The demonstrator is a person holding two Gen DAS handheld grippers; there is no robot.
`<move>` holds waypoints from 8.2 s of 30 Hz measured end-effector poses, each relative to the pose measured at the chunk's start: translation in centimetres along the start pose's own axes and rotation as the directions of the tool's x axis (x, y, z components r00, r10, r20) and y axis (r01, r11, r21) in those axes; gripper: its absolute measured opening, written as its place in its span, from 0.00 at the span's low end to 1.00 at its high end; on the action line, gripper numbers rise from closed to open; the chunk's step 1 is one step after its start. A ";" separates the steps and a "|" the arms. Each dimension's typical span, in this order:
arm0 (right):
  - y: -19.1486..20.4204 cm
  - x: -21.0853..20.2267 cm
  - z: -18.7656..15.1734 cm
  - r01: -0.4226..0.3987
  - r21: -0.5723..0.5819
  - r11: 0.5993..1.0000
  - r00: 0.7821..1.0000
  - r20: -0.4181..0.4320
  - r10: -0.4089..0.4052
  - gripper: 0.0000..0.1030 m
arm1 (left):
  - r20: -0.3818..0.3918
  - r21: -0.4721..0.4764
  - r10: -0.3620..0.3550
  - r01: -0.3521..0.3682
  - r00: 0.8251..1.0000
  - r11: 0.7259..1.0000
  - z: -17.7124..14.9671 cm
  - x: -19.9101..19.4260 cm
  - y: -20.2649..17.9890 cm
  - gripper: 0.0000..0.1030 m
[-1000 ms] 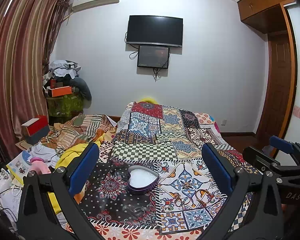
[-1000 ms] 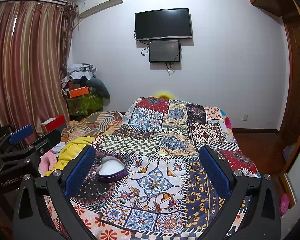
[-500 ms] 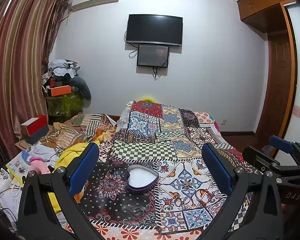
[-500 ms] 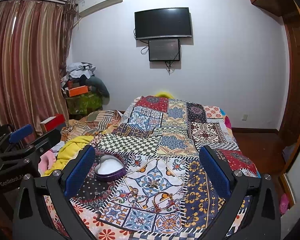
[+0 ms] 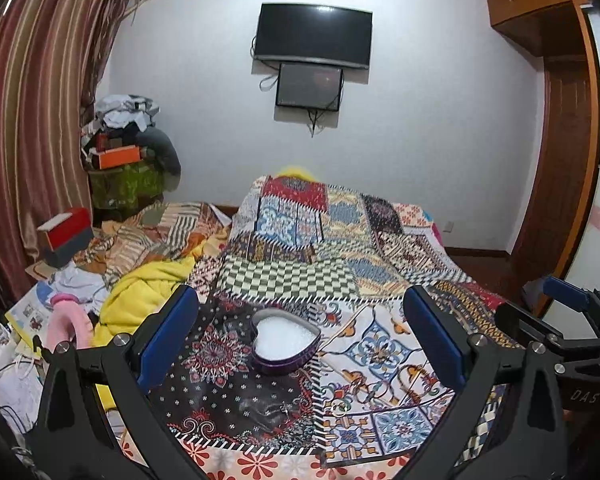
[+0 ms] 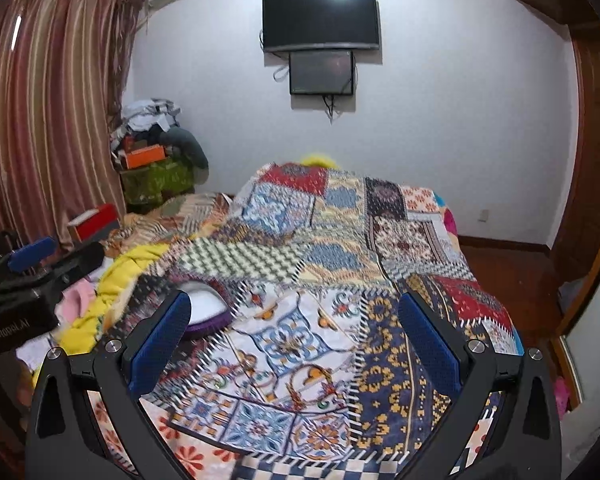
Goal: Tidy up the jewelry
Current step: 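Grasp the small silver earring with the left tool while the right tool approaches the gold ring, then grasp the gold ring with the right tool while the left tool lifts the earring, then lower both held pieces into the purple heart tin and open both tools, then grasp the red beaded bracelet with the left tool while the right grasps the gold-red bracelet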
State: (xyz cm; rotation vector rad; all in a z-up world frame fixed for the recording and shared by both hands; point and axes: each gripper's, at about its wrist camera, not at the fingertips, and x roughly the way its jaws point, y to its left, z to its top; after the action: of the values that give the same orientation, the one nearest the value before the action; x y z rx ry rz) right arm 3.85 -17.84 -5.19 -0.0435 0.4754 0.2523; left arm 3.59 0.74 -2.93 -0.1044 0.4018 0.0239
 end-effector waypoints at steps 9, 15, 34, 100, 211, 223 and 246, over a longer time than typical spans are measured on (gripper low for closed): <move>-2.0 4.8 -3.5 0.041 -0.026 0.999 0.980 -0.194 -0.045 1.00 | -0.230 -0.030 0.039 -0.047 0.972 0.998 -3.3 6.1 2.7 1.00; -2.7 7.0 -5.0 0.024 -0.027 0.999 0.958 -0.285 -0.031 1.00 | -0.373 -0.014 0.038 -0.046 0.927 0.999 -6.2 9.7 3.7 1.00; -1.8 10.4 -7.1 -0.100 0.028 0.995 0.914 -0.393 0.103 0.93 | -0.563 0.025 -0.060 0.089 0.824 0.996 -11.1 13.3 1.6 0.67; 5.7 11.2 -1.5 -0.278 0.008 0.961 0.918 -0.293 0.268 0.19 | -0.341 -0.064 -0.145 0.130 0.929 0.989 -4.5 7.7 3.5 0.06; -6.0 8.9 -7.0 -0.078 0.065 0.995 0.894 -0.437 0.098 0.46 | -0.600 0.037 -0.205 0.283 0.773 0.958 -10.5 15.2 -4.8 0.33; -3.8 10.8 -7.6 -0.142 0.016 0.990 0.869 -0.476 0.133 0.53 | -0.620 -0.013 -0.253 0.313 0.743 0.950 -11.7 16.7 -5.2 0.12; -1.0 14.9 -8.6 -0.198 -0.081 0.977 0.817 -0.564 0.119 0.61 | -0.518 -0.033 -0.251 0.274 0.818 0.961 -8.6 14.2 -2.6 0.00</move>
State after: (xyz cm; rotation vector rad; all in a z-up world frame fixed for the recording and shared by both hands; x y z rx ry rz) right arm 13.00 -16.29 -19.68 -0.2173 1.0512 0.4412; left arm 13.44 -2.75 -16.05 -0.1232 0.9290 -0.2952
